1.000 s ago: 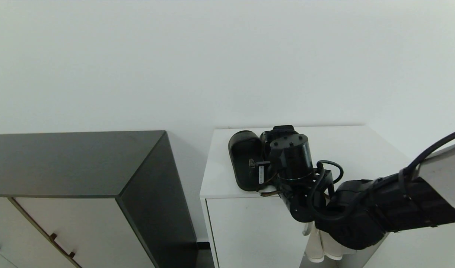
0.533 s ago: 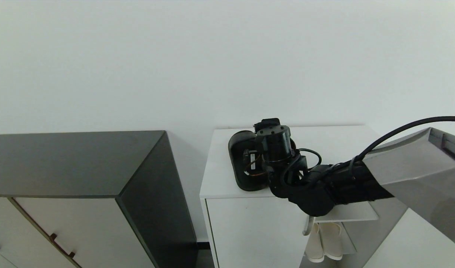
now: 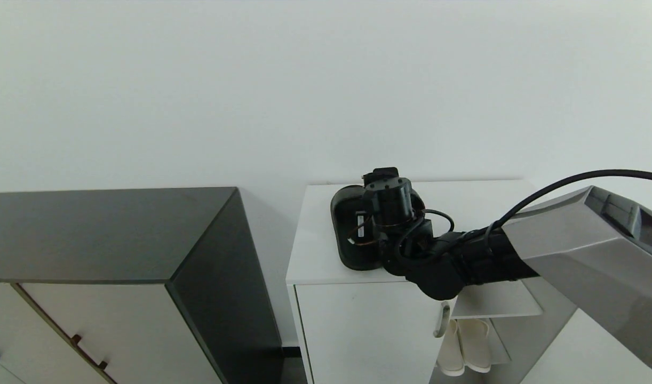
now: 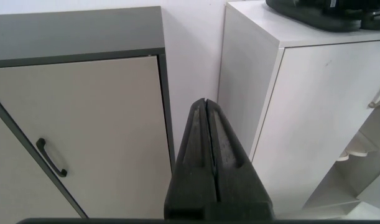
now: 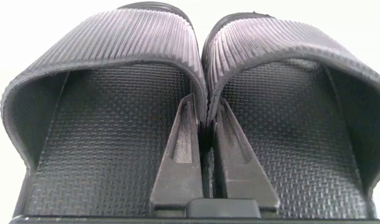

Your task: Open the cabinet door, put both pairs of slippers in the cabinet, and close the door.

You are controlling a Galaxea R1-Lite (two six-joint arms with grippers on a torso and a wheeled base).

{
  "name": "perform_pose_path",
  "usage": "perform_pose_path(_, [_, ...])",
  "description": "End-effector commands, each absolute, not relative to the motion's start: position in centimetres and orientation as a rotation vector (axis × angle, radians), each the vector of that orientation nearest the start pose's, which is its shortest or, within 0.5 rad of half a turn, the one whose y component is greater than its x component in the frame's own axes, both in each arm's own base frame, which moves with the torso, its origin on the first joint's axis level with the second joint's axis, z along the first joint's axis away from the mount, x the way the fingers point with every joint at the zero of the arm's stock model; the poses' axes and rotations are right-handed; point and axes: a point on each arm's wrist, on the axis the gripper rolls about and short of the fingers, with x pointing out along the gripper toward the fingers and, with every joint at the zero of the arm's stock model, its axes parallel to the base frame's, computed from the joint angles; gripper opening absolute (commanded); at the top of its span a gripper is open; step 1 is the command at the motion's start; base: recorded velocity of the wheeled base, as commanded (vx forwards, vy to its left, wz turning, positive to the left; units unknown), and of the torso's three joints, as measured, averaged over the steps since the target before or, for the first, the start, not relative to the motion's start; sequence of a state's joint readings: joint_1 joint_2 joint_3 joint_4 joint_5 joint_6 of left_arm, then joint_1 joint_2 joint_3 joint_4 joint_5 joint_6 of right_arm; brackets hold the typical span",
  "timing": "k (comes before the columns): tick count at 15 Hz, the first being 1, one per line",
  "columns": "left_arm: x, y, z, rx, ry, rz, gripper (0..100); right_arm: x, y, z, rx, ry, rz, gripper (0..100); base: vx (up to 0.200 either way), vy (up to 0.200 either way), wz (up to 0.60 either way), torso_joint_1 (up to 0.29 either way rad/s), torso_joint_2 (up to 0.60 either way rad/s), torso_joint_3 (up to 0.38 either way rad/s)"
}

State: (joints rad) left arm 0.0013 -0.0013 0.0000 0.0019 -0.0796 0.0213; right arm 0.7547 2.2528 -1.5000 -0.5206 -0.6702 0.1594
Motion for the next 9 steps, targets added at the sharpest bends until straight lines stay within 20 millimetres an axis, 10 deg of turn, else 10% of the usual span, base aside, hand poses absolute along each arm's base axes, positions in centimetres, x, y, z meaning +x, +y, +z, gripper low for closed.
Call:
perform_pose_path(1, [-2.3,-0.2,7.5,0.021,0.001,-0.078,0,34.5,30.6,14.9,0.011,0.176,0.07,0,0.0,0.0,0.0,0.0,0.0,0.0])
perform_pose_path(9, [-2.3,-0.2,7.5,0.021,0.002,-0.078,0,24.8,25.3,18.5,0.031,0.2,0.356,0,0.0,0.0,0.0,0.0,0.0,0.0])
